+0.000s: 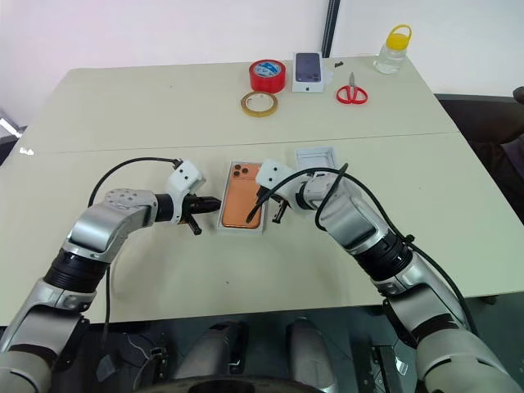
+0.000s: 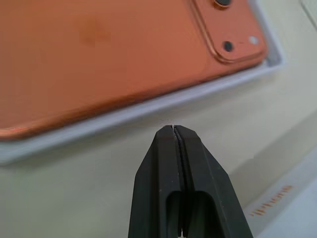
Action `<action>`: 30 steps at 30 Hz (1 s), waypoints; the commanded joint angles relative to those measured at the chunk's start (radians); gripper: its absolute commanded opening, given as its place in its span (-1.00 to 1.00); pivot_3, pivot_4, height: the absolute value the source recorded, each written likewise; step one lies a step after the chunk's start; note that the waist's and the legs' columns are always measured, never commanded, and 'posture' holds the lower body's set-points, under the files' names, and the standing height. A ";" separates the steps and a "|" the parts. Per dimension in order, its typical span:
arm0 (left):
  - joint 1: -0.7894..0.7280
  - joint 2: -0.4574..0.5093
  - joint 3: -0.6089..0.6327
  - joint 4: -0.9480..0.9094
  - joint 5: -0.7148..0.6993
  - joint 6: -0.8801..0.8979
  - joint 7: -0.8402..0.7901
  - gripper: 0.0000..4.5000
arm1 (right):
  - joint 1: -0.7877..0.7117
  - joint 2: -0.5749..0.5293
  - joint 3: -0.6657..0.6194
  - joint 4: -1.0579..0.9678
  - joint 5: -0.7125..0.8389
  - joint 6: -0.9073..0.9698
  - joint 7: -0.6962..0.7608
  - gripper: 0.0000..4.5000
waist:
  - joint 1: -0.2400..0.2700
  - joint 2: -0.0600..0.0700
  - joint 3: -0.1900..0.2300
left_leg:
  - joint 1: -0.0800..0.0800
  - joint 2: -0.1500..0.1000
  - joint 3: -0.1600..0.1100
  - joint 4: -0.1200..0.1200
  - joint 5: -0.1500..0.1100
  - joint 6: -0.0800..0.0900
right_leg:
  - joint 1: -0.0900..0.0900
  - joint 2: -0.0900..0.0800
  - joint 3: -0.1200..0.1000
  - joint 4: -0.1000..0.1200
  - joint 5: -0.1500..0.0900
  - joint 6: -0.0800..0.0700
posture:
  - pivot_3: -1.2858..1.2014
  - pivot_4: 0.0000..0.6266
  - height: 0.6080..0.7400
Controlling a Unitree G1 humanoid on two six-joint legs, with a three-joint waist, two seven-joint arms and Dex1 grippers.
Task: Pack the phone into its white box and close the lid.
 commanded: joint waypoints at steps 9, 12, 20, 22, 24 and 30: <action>-0.068 -0.094 -0.076 -0.075 0.006 0.048 -0.046 -0.95 | 0.017 -0.045 -0.004 -0.079 -0.008 -0.014 0.045 -1.00 | 0.023 0.000 0.000 | 0.000 0.000 0.000 0.001 0.000 0.000 | 0.000 0.000 0.000 -0.001 0.000 0.000 | 0.03 -0.52 1.00; -0.083 -0.127 -0.106 -0.079 0.006 0.054 -0.058 -0.95 | 0.036 -0.076 -0.010 -0.123 -0.001 -0.005 0.061 -1.00 | 0.026 0.000 0.000 | 0.000 -0.001 0.000 0.001 0.000 0.000 | 0.001 -0.001 0.000 -0.001 0.000 0.000 | 0.03 -0.52 1.00; -0.144 -0.256 -0.218 -0.054 0.027 0.053 -0.103 -0.95 | 0.153 -0.207 -0.040 -0.317 0.016 0.072 0.092 -1.00 | 0.029 0.000 0.000 | 0.000 -0.001 0.000 0.002 -0.001 0.001 | 0.002 -0.001 -0.001 -0.002 0.000 0.000 | 0.03 -0.52 1.00; -0.151 -0.281 -0.234 -0.046 0.034 0.048 -0.113 -0.95 | 0.185 -0.238 -0.054 -0.368 0.023 0.103 0.094 -1.00 | 0.029 0.000 0.000 | 0.000 -0.001 0.000 0.001 -0.001 0.001 | 0.002 -0.001 -0.001 -0.002 0.000 0.000 | 0.03 -0.52 1.00; -0.153 -0.298 -0.243 -0.042 0.037 0.046 -0.121 -0.95 | 0.214 -0.267 -0.069 -0.414 0.030 0.134 0.094 -1.00 | 0.029 0.000 0.000 | 0.000 -0.001 0.000 0.002 -0.001 0.001 | 0.002 -0.001 -0.001 -0.002 0.000 0.000 | 0.03 -0.52 1.00; -0.145 -0.316 -0.249 -0.040 0.047 0.048 -0.136 -0.95 | 0.257 -0.297 -0.089 -0.480 0.042 0.191 0.090 -1.00 | 0.026 0.000 0.000 | 0.000 0.000 0.000 0.001 -0.001 0.001 | 0.002 -0.001 -0.001 -0.002 0.000 0.000 | 0.03 -0.52 1.00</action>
